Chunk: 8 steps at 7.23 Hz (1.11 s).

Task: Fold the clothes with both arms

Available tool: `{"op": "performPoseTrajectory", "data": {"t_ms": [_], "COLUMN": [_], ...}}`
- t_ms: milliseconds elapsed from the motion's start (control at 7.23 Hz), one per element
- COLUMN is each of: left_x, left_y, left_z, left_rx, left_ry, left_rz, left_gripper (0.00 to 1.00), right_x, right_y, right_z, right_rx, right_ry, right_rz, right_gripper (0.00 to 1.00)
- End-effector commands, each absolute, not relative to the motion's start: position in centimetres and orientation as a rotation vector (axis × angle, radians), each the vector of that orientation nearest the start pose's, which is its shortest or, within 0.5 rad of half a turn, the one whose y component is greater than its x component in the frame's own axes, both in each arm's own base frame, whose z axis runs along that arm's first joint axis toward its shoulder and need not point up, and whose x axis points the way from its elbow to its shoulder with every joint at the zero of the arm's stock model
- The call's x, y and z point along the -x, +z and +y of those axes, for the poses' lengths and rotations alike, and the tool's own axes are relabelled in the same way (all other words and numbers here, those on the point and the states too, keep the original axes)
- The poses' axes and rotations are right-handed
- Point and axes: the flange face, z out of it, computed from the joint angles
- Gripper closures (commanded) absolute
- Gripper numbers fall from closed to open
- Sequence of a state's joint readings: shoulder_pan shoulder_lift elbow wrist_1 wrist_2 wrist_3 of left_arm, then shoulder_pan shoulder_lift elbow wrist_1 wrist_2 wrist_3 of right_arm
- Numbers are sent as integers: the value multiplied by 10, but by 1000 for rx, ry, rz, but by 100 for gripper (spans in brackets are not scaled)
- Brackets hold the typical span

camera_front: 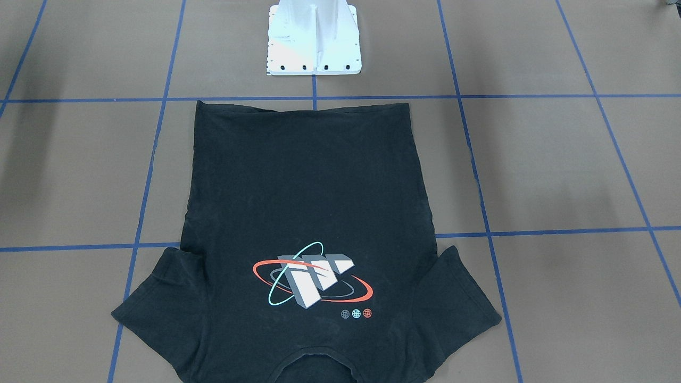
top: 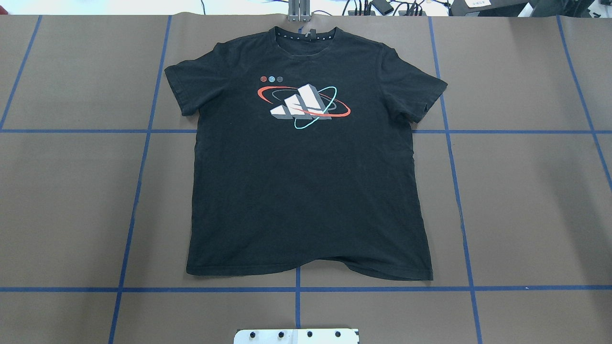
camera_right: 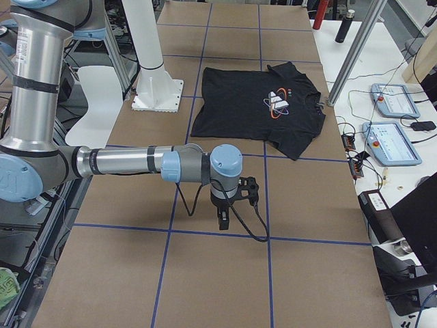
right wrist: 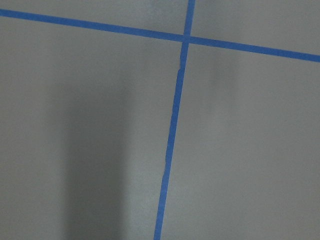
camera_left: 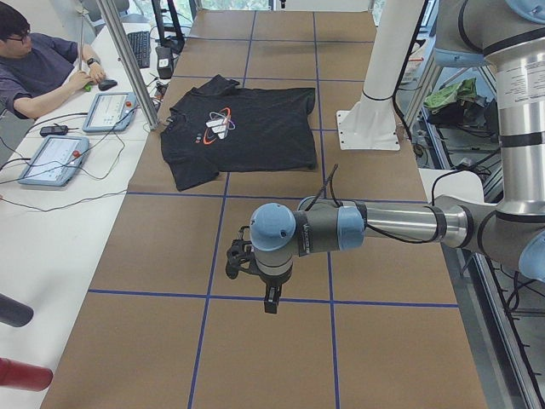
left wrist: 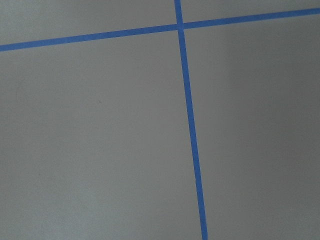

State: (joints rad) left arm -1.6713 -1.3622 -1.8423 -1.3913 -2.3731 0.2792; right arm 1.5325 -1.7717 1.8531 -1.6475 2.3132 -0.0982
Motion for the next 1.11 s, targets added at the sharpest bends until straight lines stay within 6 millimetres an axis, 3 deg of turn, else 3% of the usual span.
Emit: {"op": "performPoseTrajectory", "data": {"t_ms": [0, 138, 553, 830, 968], "left_x": [94, 94, 93, 89, 74], "left_y": [631, 624, 570, 512, 499], "left_z": [-390, -394, -418, -471, -481], "left_rx": [-44, -60, -165, -350, -462], "left_ry": [150, 158, 203, 302, 381], "left_rz": [808, 805, 789, 755, 737], "left_gripper": [0, 0, 0, 0, 0], "right_x": [-50, -50, -50, -49, -49], "right_y": [620, 619, 613, 616, 615], "right_z": [-408, -408, -416, -417, -418], "right_rx": [-27, -27, -46, -64, -67], "right_ry": [-132, -131, -141, -142, -142], "right_rz": [-743, -743, -744, -743, -745], "right_gripper": [0, 0, 0, 0, 0]}}
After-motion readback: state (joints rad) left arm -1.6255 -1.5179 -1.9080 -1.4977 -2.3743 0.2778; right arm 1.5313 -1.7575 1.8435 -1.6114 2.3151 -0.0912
